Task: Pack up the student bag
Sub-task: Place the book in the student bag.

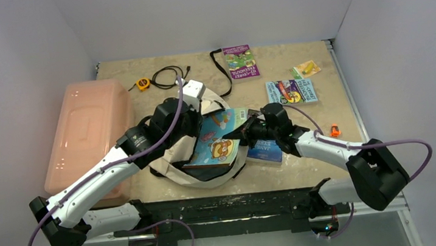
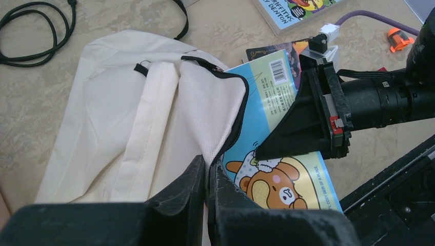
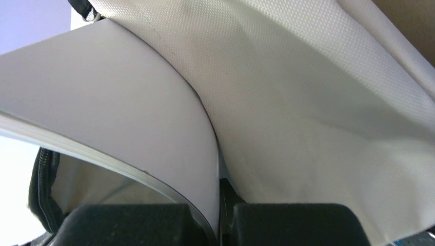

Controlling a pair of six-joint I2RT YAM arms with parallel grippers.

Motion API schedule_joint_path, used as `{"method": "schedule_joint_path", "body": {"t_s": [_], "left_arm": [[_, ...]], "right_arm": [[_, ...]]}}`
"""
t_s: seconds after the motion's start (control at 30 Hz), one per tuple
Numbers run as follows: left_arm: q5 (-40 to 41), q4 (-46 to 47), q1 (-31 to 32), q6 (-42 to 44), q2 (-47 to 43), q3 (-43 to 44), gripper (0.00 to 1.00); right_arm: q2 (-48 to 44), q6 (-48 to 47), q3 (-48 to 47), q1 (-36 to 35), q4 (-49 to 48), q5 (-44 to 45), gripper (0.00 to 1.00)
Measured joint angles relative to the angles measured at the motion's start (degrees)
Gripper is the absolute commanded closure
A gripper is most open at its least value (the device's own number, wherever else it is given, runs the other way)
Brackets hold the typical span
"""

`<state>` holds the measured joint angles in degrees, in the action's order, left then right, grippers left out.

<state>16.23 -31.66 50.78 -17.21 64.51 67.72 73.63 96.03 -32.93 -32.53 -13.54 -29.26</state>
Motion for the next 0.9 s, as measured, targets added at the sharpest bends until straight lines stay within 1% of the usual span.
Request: {"method": "schedule_joint_path", "body": {"t_s": [0.13, 0.37, 0.47, 0.57, 0.67, 0.8, 0.9], "left_arm": [[-0.1, -0.7, 0.0, 0.5, 0.0, 0.1, 1.00], [-0.5, -4.2, 0.0, 6.8, 0.4, 3.3, 1.00], [-1.0, -6.4, 0.0, 9.8, 0.4, 4.9, 1.00], [-2.2, -8.2, 0.0, 11.1, 0.6, 6.3, 1.00], [-4.3, -9.2, 0.0, 10.9, 1.1, 6.9, 1.00], [-6.2, -9.6, 0.0, 10.2, 1.5, 6.9, 1.00], [-5.9, -9.4, 0.0, 9.7, 1.6, 6.9, 1.00]], "right_arm": [[2.6, 1.2, -1.8, -2.2, -0.5, 2.7, 1.00], [3.1, -3.9, -1.9, -4.2, 2.8, 8.8, 1.00], [3.1, -5.3, -0.6, -4.2, 2.7, 10.8, 1.00], [4.1, -5.7, -0.1, -4.2, 1.6, 12.0, 1.00], [7.6, -5.3, -1.7, -4.3, 0.6, 12.2, 1.00], [12.6, -2.1, -3.1, -5.3, -3.0, 11.7, 1.00], [13.4, 0.0, -3.1, -7.2, -3.9, 12.2, 1.00]]}}
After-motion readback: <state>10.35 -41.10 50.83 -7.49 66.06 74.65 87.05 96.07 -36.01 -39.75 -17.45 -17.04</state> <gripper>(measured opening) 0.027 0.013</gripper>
